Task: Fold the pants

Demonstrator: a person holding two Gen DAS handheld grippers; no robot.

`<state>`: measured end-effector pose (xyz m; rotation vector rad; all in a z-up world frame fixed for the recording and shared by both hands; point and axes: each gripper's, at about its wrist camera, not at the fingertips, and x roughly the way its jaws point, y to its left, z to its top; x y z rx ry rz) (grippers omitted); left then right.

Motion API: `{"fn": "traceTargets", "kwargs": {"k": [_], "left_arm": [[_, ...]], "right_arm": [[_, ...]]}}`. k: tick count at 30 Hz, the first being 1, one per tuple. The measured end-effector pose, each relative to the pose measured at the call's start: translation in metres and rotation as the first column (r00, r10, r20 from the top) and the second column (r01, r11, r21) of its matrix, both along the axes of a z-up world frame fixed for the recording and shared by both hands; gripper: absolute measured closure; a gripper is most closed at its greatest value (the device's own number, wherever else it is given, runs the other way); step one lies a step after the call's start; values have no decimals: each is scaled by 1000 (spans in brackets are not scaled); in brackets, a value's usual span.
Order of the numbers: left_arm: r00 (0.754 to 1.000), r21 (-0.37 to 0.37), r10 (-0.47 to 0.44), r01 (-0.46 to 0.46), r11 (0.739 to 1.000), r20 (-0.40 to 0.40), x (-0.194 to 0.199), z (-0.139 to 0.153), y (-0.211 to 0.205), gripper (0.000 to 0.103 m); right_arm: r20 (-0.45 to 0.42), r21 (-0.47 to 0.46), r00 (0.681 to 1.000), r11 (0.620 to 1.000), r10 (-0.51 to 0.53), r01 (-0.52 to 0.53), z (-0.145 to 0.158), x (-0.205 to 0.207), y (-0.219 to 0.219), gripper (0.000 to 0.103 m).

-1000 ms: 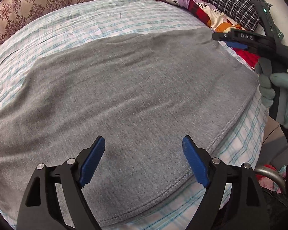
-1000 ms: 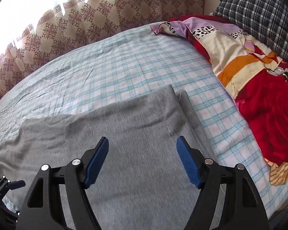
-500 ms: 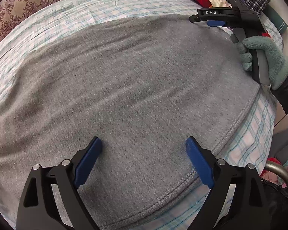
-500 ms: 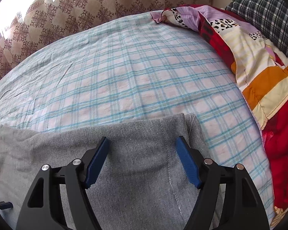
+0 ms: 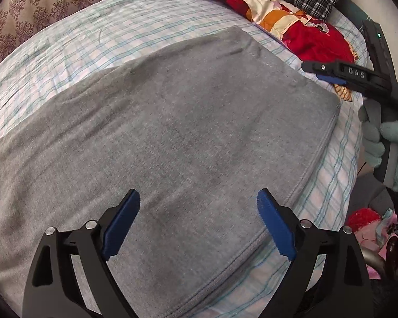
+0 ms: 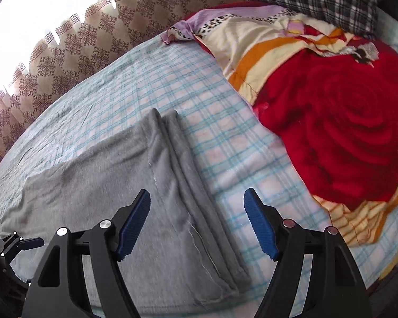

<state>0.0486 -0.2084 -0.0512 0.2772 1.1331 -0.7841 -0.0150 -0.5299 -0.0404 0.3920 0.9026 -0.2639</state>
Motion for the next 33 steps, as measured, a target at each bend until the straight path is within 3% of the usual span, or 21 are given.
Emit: {"fn": "traceTargets", "kwargs": {"k": [10, 16, 23, 26, 33], "left_arm": [[998, -9, -57, 57, 998, -15, -1, 1, -49, 12], [997, 41, -68, 70, 997, -42, -11, -19, -58, 12], [996, 18, -69, 70, 997, -56, -3, -13, -60, 12], [996, 2, -65, 65, 998, -65, 3, -9, -65, 12], [996, -63, -50, 46, 997, -74, 24, 17, -80, 12]], "right_arm": [[-7, 59, 1000, 998, -4, 4, -20, -40, -3, 31], [10, 91, 1000, 996, -2, 1, -22, -43, 0, 50], [20, 122, 1000, 993, -10, 7, -25, -43, 3, 58], [34, 134, 999, 991, 0, -4, -24, -41, 4, 70], [92, 9, 993, 997, 76, -77, 8, -40, 29, 74]]}}
